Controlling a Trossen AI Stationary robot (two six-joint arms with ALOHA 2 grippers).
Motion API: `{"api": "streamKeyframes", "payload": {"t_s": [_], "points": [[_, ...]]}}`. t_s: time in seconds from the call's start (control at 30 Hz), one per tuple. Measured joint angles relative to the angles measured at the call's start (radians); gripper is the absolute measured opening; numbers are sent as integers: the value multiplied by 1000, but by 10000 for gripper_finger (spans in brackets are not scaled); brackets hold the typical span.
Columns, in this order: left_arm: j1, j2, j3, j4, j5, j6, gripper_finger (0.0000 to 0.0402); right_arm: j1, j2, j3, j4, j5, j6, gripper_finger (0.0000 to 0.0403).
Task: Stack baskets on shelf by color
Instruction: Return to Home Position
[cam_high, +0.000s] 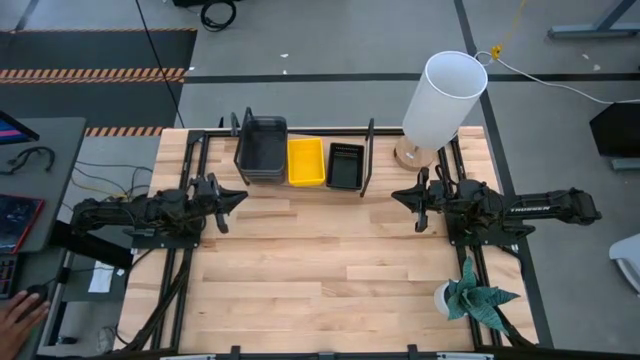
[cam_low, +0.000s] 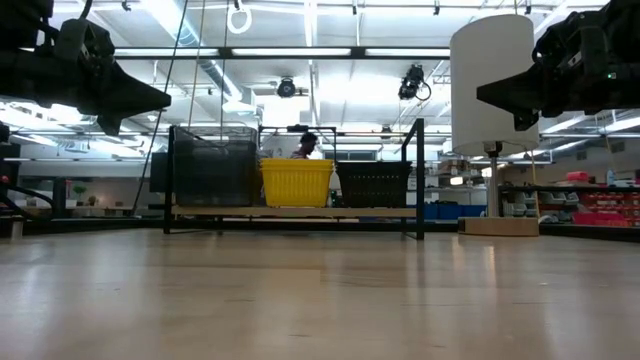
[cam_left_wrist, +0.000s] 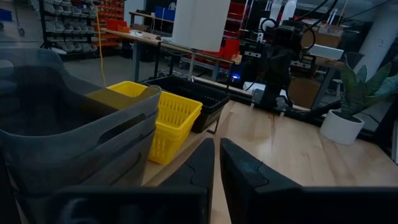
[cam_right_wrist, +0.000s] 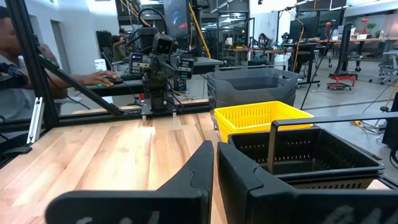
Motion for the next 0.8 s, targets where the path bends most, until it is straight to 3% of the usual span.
{"api": "streamKeyframes", "payload": {"t_s": [0.8], "points": [[0,0,0,0,0,0,26,0,0,0,0,0,0,27]]}}
